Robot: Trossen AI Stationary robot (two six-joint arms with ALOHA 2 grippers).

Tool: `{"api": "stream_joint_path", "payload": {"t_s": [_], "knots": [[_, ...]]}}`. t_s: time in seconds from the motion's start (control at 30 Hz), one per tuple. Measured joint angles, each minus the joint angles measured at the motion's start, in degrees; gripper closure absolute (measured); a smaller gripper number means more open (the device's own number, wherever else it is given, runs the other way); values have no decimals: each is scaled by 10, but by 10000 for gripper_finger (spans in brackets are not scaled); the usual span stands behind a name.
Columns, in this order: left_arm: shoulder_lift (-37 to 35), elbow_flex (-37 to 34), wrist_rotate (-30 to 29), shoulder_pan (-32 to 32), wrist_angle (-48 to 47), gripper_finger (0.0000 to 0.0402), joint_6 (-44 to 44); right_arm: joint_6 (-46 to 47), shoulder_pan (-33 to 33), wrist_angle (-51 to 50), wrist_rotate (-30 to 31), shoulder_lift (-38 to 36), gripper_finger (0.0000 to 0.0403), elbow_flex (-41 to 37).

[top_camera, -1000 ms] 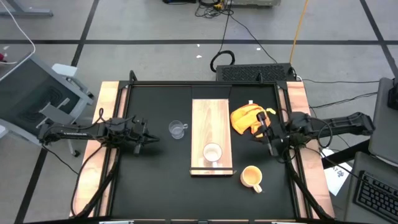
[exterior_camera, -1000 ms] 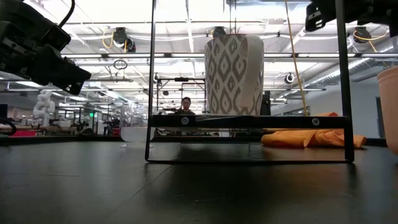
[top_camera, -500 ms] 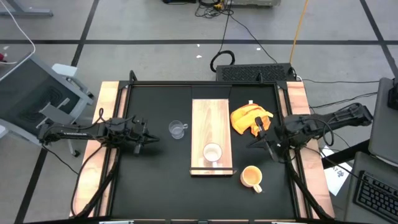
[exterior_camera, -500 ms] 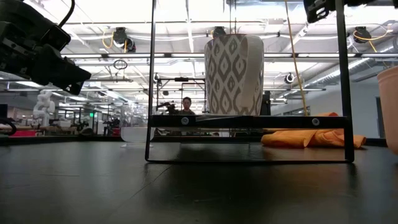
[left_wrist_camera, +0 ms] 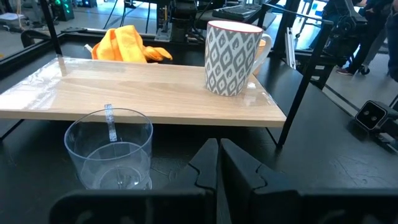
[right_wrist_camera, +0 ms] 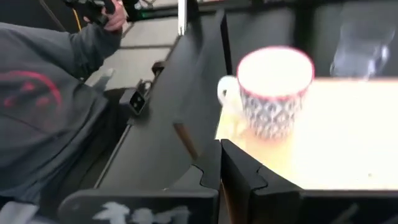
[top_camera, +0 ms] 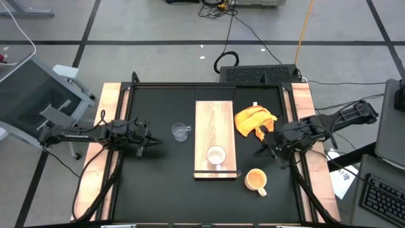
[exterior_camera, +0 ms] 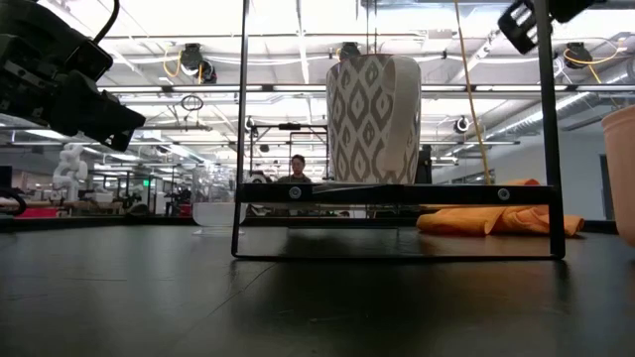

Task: Stack small to large cups/mugs on shelf
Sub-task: Put the orange cup on the shelf

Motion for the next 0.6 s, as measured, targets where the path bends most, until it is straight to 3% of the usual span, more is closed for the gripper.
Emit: {"api": "stream_joint_path", "payload": {"t_s": [0.37,0.6], "knots": [[0,0,0,0,0,380,0,127,36,-106,15,39,403,9],[0,0,-1,0,0,380,0,151,88,-175,52,126,403,88]]}}
